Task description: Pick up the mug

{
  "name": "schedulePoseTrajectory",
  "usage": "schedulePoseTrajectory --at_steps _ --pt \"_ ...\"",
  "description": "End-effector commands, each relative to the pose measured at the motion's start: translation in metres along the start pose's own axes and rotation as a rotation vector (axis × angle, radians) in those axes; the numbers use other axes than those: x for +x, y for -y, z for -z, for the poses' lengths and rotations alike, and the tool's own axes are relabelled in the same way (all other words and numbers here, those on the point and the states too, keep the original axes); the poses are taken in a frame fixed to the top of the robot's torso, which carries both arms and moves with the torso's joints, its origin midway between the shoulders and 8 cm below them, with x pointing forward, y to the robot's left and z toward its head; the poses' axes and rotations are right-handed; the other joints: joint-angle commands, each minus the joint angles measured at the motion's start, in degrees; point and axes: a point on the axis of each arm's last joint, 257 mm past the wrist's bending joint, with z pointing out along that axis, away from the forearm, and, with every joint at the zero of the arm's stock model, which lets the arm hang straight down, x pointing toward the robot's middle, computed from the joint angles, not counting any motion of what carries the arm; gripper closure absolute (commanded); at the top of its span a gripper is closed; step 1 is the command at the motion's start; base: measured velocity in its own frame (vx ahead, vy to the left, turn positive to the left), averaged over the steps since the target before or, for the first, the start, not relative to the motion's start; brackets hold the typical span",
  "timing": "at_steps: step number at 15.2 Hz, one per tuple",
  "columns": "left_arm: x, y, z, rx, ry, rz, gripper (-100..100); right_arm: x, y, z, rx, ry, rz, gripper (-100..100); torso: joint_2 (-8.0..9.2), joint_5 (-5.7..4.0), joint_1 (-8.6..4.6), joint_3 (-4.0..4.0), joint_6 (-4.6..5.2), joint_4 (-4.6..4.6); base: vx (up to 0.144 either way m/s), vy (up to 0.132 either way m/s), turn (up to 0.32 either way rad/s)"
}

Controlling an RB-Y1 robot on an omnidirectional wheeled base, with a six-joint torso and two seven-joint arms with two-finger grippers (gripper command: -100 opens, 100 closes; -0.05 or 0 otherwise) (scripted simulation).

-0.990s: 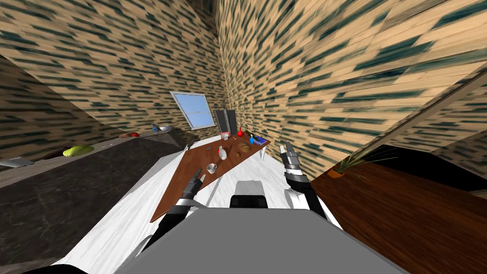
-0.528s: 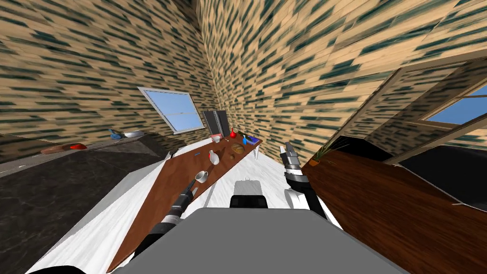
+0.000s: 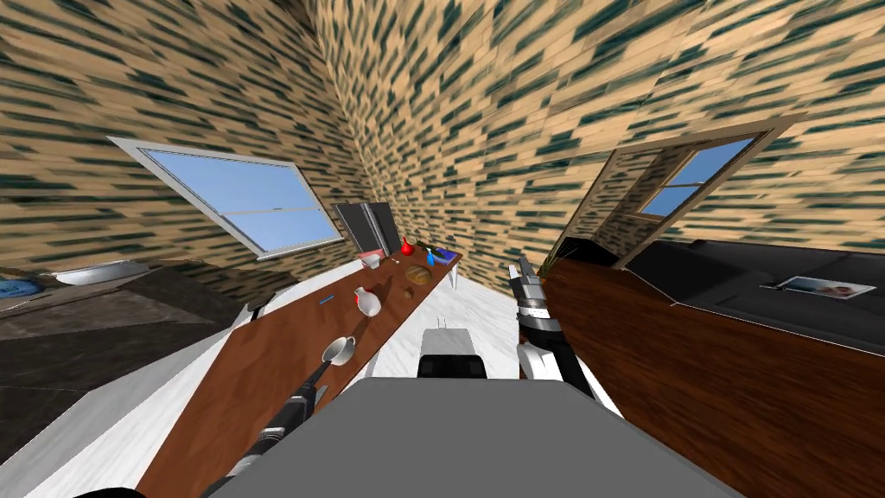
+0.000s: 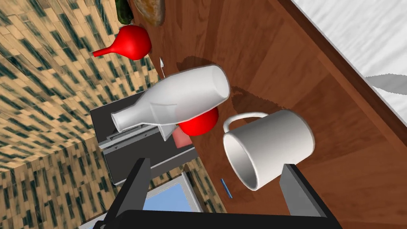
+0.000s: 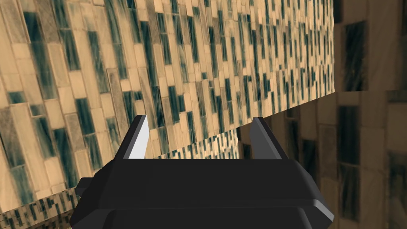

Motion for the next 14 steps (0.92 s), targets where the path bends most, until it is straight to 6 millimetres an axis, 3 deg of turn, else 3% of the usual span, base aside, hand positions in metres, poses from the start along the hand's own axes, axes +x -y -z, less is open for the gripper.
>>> schedulePoseTrajectory --at_steps 1,2,3,5,6,8,11,12,13,14 --pt "-0.010 -0.028 0.018 -0.072 0.003 -0.009 -100 0.000 0.000 0.000 0.000 0.000 0.000 0 0.00 0.00 0.00 0.00 0.00 0.00 0.045 0.028 -0.249" --pt "-0.013 -0.034 0.021 -0.087 0.009 -0.011 -100 0.000 0.000 0.000 0.000 0.000 0.000 0 0.01 -0.01 0.00 0.01 0.02 0.00 0.045 0.031 -0.306" --pt "-0.021 -0.052 0.037 -0.140 0.009 -0.016 -100 0.000 0.000 0.000 0.000 0.000 0.000 0 0.01 0.00 0.02 0.01 0.05 0.01 0.062 0.028 -0.410" --pt "-0.025 -0.060 0.042 -0.160 0.016 -0.018 -100 0.000 0.000 0.000 0.000 0.000 0.000 0 -0.05 0.00 0.04 -0.03 0.06 -0.01 0.049 0.035 -0.295" --pt "-0.031 -0.077 0.058 -0.212 0.016 -0.022 -100 0.000 0.000 0.000 0.000 0.000 0.000 0 -0.01 0.01 0.03 -0.01 0.01 0.00 0.049 0.035 -0.312" --pt "-0.035 -0.084 0.063 -0.230 0.023 -0.024 -100 0.000 0.000 0.000 0.000 0.000 0.000 0 -0.02 0.01 0.04 -0.01 0.04 0.00 0.039 0.037 -0.206" --pt "-0.048 -0.124 0.105 -0.354 0.029 -0.030 -100 0.000 0.000 0.000 0.000 0.000 0.000 0 -0.01 0.00 -0.01 0.00 0.03 0.00 0.051 0.030 -0.323" --pt "-0.051 -0.128 0.108 -0.365 0.033 -0.031 -100 0.000 0.000 0.000 0.000 0.000 0.000 0 -0.06 0.00 0.01 -0.03 0.04 -0.01 0.068 0.043 -0.311" --pt "-0.055 -0.145 0.130 -0.425 0.034 -0.032 -100 0.000 0.000 0.000 0.000 0.000 0.000 0 -0.09 0.00 0.03 -0.05 0.04 -0.01 0.069 0.049 -0.425" --pt "-0.056 -0.147 0.132 -0.430 0.036 -0.033 -100 0.000 0.000 0.000 0.000 0.000 0.000 0 -0.11 -0.01 0.06 -0.07 0.08 -0.03 0.059 0.054 -0.327"
